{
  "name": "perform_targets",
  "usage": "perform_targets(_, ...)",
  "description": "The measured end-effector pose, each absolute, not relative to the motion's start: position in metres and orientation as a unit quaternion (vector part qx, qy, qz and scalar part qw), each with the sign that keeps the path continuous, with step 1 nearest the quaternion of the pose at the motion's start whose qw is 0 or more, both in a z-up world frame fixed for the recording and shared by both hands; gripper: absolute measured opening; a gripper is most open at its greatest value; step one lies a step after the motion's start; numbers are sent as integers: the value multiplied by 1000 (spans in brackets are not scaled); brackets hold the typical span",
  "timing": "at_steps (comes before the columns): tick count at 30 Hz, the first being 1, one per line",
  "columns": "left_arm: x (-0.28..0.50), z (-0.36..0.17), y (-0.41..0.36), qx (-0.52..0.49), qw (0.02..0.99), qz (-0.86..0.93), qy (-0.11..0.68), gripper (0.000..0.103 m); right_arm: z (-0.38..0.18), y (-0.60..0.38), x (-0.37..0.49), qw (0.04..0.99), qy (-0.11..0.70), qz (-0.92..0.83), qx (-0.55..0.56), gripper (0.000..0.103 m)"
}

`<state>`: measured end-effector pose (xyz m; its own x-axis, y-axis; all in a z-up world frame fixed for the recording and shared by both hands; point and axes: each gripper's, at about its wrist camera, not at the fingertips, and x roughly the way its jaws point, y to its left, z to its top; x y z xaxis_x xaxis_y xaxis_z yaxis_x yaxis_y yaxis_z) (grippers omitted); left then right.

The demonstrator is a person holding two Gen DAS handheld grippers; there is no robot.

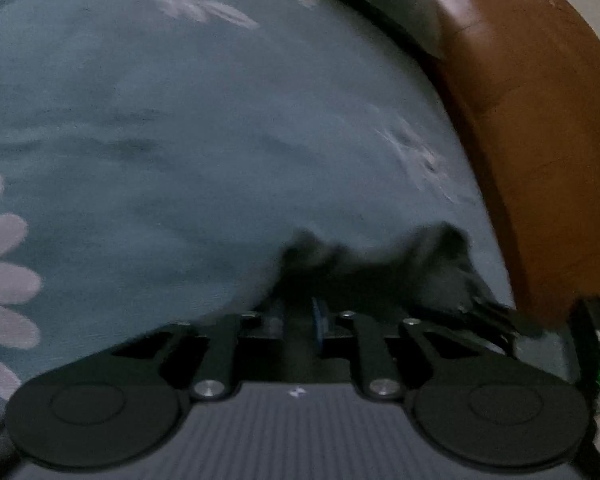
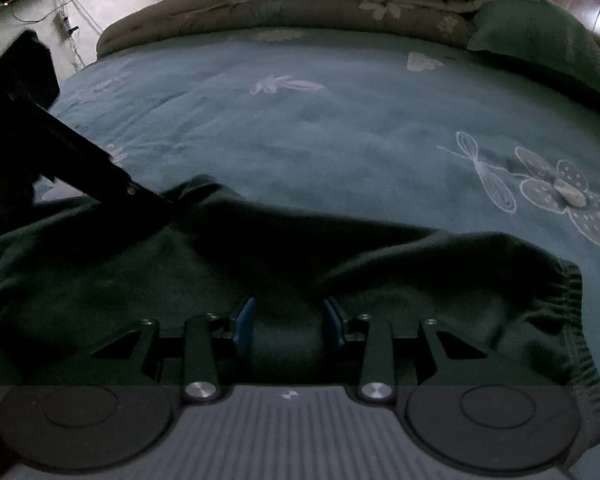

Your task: Fold clothes

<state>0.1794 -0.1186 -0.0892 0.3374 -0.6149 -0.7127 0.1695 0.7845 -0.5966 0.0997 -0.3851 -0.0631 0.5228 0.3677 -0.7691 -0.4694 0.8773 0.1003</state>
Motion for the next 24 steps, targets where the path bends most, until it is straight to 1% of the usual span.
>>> perform_targets(1,178,-83,-115,-206,804,-236,505,11,-63,-385,99,870,426,239,-60,44)
perform_targets(5,167,-61,-95,-235,803,-263,480,19,-63,-385,99,870,429,235,-61,45)
perform_targets(7,152,-58,-93,-226,800,-279,481,28,-64,-385,98,870,431,232,-61,46)
perform_targets(8,145,-60,-93,-211,801,-275,488,29,-64,-385,99,870,431,231,-59,47)
perform_targets(10,130,-73,-89,-198,792,-258,517,30,-65,-383,99,870,432,230,-58,50)
perform_targets(12,118,-87,-80,-221,772,-251,541,29,-66,-381,99,870,433,229,-59,51)
perform_targets(14,108,-88,-70,-241,769,-251,536,29,-66,-380,99,869,434,228,-63,52)
perform_targets(17,103,-62,-64,-206,809,-250,490,31,-63,-378,100,868,436,228,-69,52)
perform_targets(19,102,-54,-60,-196,823,-248,472,34,-55,-373,104,869,428,240,-65,52)
perform_targets(24,94,-87,-59,-219,788,-244,521,34,-28,-351,118,873,393,285,-44,51)
